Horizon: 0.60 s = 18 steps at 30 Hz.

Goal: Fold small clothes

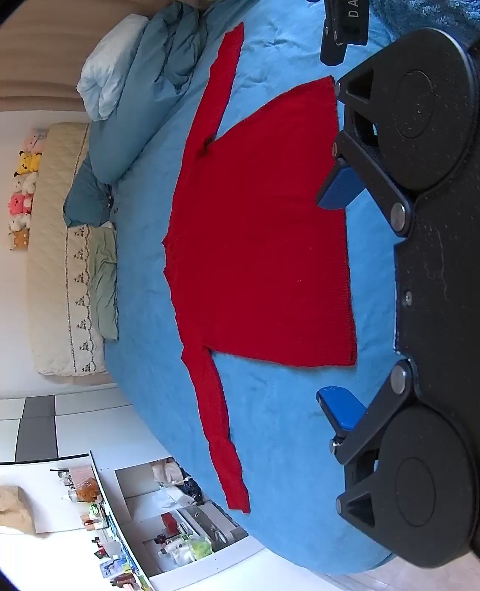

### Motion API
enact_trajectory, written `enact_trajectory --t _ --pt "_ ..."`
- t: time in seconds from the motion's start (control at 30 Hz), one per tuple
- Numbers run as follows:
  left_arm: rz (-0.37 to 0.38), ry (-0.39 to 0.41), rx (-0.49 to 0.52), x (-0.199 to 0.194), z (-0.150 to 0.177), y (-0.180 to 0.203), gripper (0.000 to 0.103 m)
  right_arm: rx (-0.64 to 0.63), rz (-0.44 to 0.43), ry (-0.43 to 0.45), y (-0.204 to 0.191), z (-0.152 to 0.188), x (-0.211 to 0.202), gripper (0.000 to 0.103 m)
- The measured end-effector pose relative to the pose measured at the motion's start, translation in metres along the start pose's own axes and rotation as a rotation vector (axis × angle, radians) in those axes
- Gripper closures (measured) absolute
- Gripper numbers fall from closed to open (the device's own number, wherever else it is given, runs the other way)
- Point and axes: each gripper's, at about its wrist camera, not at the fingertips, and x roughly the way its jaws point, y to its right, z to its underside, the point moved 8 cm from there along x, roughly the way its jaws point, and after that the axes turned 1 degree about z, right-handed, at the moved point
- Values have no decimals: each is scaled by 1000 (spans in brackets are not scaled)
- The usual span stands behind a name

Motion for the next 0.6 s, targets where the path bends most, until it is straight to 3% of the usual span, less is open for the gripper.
enact_trajectory --t 0.27,0.6 --pt "19 11 -13 -4 -3 -4 0 1 1 0 -1 0 -1 0" --pt "-11 18 -2 -3 -2 1 0 0 -5 -3 2 1 1 0"
